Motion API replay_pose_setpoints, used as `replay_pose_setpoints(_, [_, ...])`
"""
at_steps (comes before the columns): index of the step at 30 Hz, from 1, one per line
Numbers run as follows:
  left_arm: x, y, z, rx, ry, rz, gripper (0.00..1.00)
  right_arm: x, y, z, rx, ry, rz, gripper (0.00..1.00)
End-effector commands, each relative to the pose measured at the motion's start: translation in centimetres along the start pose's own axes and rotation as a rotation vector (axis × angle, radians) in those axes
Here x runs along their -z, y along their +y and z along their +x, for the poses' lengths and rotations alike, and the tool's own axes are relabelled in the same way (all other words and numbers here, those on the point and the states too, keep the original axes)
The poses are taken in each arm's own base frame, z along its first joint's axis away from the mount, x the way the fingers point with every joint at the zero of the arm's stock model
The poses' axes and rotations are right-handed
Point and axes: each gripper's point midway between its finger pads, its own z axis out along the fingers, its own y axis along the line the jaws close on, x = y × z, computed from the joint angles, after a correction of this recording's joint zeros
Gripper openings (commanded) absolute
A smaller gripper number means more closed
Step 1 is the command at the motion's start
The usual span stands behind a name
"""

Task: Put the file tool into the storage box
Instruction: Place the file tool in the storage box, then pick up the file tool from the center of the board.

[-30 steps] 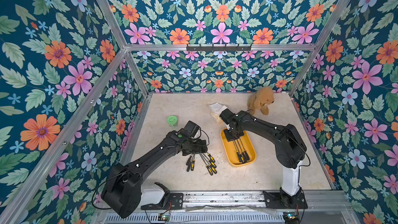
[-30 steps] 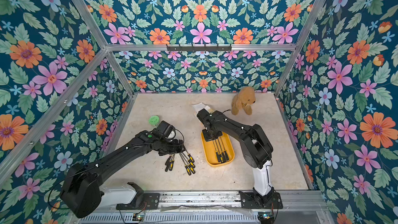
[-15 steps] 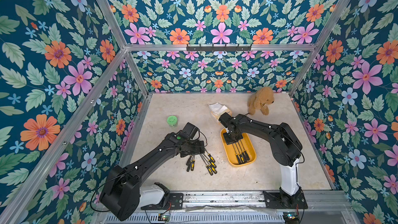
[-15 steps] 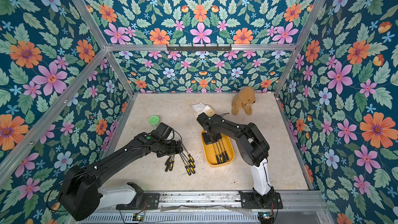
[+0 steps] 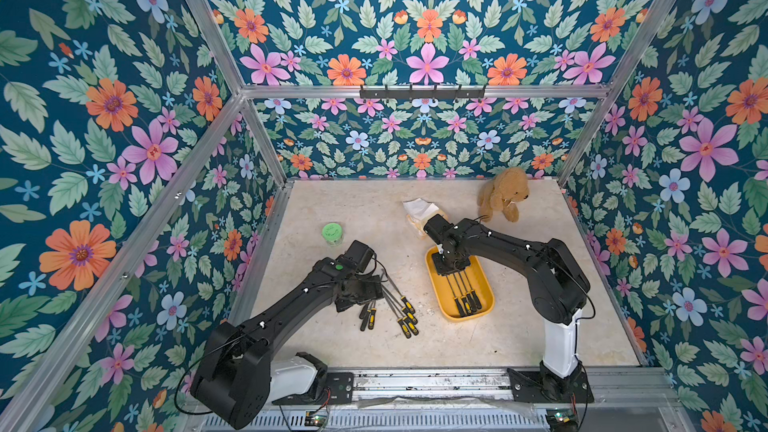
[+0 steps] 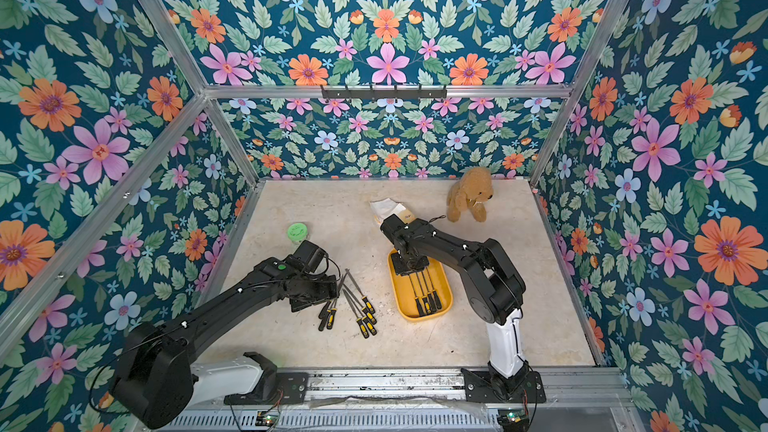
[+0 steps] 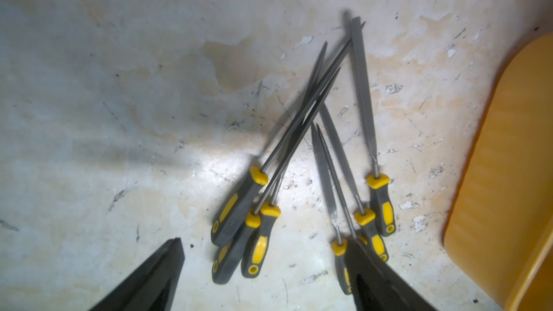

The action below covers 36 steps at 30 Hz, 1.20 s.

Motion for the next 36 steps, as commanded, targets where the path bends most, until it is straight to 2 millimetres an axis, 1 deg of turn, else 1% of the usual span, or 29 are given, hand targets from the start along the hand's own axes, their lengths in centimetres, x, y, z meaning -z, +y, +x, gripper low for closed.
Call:
replay_pose_setpoints(1, [-0.1,2.8,1.2,0.029,0.044,-0.137,0.86,2.0,-0.8,-0.8,-0.046,-0.040,0.006,0.34])
replay_pose_setpoints(3, [-0.5,3.4,1.4,0.027,0.051,-0.167,0.83,3.0,-0.7,-1.4,-0.058,-0.064,-0.017,0.34])
replay_pose_setpoints(5, [-1.0,3.4,1.2,0.023,0.050,-0.176,0.80,3.6,-0.5,-1.7,-0.060,-0.074,-0.026,0.34])
replay_pose_setpoints(7, [-1.6,3.0,0.7,0.014,0.039,-0.163,0.78,3.8,-0.4,-2.0,-0.064,-0.080,-0.030,0.34])
replay_pose_setpoints(9, [-2.2,2.7,0.7,0.004,0.046,-0.151,0.74,3.9,-0.3,-2.1,-0.066,-0.079,-0.035,0.34])
replay_pose_setpoints(11, [-2.6,2.5,0.7,-0.007,0.054,-0.142,0.71,3.9,-0.3,-2.0,-0.071,-0.076,-0.037,0.34])
replay_pose_setpoints(14, [-2.9,2.4,0.7,-0.024,0.053,-0.138,0.70,3.7,-0.3,-1.7,-0.075,-0.069,-0.039,0.33])
replay_pose_setpoints(20, [-3.9,3.0,0.7,-0.041,0.058,-0.169,0.67,3.3,-0.2,-1.4,-0.079,-0.060,-0.044,0.32])
replay_pose_setpoints(27, [-4.4,3.6,-0.5,-0.024,0.032,-0.198,0.61,3.3,0.6,-1.6,-0.071,-0.061,-0.060,0.32])
replay_pose_setpoints(32, [-4.6,3.9,-1.1,-0.032,0.032,-0.206,0.52,2.9,1.0,-1.1,-0.059,-0.049,-0.059,0.32])
replay_pose_setpoints(36, [-5.0,4.1,-0.9,-0.037,0.043,-0.203,0.38,2.8,1.0,-1.0,-0.058,-0.046,-0.059,0.31])
